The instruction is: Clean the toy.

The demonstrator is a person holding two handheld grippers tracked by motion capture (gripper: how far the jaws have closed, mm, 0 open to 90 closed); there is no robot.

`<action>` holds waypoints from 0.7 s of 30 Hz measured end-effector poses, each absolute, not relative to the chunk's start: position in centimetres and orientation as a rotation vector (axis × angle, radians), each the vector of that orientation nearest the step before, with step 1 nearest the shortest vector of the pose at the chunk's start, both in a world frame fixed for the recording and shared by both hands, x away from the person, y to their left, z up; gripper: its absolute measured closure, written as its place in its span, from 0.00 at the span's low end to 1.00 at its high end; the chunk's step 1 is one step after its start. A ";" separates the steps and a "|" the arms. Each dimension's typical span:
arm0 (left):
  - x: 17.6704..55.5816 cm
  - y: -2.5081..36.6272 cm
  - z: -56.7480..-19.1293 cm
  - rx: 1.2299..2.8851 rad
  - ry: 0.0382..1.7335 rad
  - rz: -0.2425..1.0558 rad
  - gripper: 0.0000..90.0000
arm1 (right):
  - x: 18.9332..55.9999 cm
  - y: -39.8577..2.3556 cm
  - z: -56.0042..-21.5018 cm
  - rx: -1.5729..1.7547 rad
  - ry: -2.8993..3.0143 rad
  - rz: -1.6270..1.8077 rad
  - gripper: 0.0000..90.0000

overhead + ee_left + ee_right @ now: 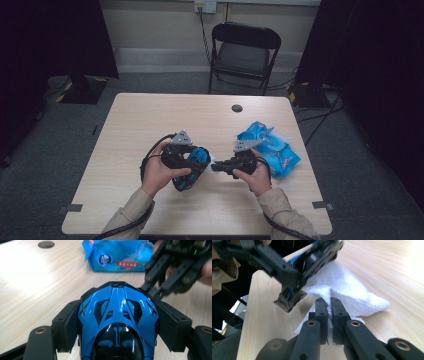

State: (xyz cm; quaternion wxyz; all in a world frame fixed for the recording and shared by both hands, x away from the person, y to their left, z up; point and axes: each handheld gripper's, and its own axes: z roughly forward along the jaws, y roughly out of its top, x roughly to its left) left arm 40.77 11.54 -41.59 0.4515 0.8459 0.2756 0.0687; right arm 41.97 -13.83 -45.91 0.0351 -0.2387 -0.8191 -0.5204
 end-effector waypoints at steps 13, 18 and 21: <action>40.5 10.9 -42.5 2.100 0.676 0.121 0.29 | 42.2 -13.6 -45.3 -0.727 -2.503 -1.638 0.95; 40.7 10.6 -42.3 2.098 0.673 0.119 0.29 | 42.2 -13.5 -45.5 -0.732 -2.486 -1.646 0.95; 40.8 10.4 -42.1 2.090 0.670 0.121 0.29 | 42.2 -13.6 -45.8 -0.737 -2.460 -1.657 0.95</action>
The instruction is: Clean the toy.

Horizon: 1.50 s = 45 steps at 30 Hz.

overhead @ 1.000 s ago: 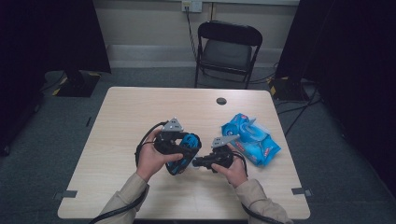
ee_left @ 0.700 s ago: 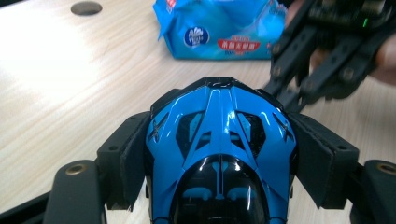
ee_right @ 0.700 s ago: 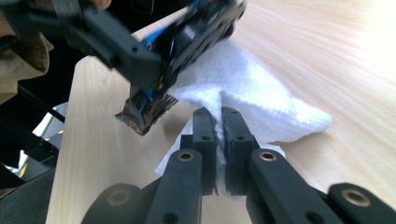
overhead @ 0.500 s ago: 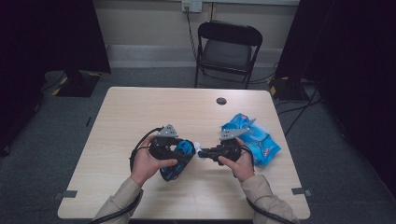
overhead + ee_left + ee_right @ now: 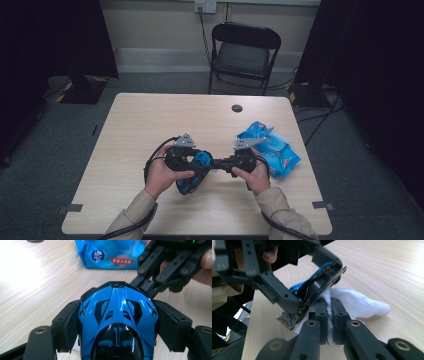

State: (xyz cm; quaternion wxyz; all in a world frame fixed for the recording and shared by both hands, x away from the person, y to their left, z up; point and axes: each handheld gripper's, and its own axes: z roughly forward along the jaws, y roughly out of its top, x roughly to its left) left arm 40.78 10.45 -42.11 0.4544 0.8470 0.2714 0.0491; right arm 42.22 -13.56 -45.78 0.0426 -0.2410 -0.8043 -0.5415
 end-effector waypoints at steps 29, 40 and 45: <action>41.4 10.3 -41.0 2.067 0.676 0.142 0.29 | 41.1 -11.5 -48.9 -0.691 -2.471 -1.514 0.95; 41.4 11.9 -42.3 2.088 0.726 0.139 0.29 | 42.8 -14.7 -46.0 -0.801 -2.500 -1.600 0.95; 41.2 11.7 -42.8 2.097 0.720 0.130 0.29 | 43.5 -15.5 -45.2 -0.847 -2.519 -1.621 0.95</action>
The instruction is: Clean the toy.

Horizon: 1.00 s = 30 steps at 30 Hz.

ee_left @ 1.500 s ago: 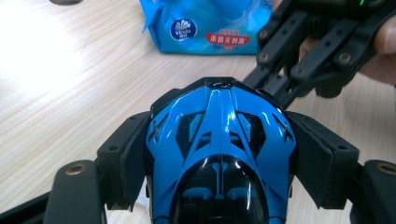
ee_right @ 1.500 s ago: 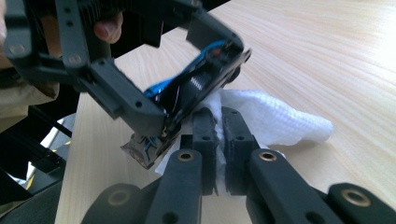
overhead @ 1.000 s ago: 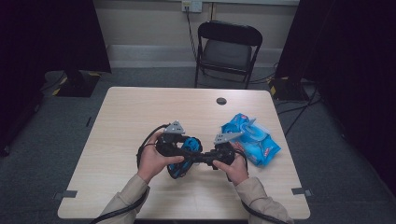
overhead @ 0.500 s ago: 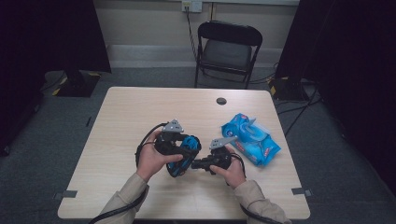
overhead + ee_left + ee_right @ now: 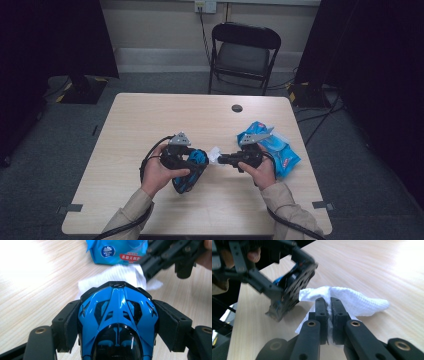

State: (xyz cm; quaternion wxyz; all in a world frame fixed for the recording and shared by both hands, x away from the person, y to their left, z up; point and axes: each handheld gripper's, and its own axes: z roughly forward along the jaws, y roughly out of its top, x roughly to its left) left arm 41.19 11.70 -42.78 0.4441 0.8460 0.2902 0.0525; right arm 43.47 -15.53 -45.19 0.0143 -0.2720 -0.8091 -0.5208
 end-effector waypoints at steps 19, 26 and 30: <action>41.3 10.7 -42.7 2.096 0.702 0.126 0.29 | 43.6 -15.9 -42.0 -0.804 -2.421 -1.818 0.95; 41.5 11.0 -41.6 2.085 0.687 0.147 0.29 | 43.2 -14.8 -42.9 -0.747 -2.432 -1.771 0.95; 41.5 11.2 -41.5 2.083 0.695 0.147 0.29 | 43.2 -14.3 -43.1 -0.736 -2.446 -1.746 0.95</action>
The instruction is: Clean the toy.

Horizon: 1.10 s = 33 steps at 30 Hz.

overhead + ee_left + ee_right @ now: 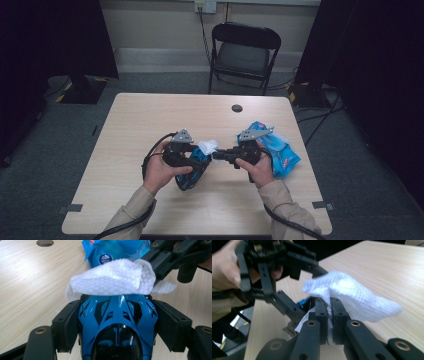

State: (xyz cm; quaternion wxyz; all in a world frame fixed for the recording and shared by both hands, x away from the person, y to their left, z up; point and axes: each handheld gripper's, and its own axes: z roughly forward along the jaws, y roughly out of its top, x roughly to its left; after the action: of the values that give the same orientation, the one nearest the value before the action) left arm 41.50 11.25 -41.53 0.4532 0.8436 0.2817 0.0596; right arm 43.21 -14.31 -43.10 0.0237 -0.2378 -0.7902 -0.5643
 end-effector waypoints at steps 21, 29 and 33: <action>42.1 10.7 -40.7 2.055 0.694 0.136 0.29 | 42.4 -12.6 -46.4 -0.695 -2.476 -1.617 0.95; 42.5 10.7 -40.3 2.044 0.708 0.152 0.29 | 41.9 -12.0 -47.1 -0.647 -2.482 -1.580 0.95; 42.6 10.8 -40.3 2.036 0.718 0.149 0.29 | 41.9 -11.9 -47.4 -0.643 -2.476 -1.577 0.95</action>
State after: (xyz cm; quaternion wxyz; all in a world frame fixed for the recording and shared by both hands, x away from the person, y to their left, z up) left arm 42.63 10.78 -40.29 0.4697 0.8306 0.2929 0.0608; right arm 41.86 -11.94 -47.37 0.0681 -0.2134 -0.8221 -0.5235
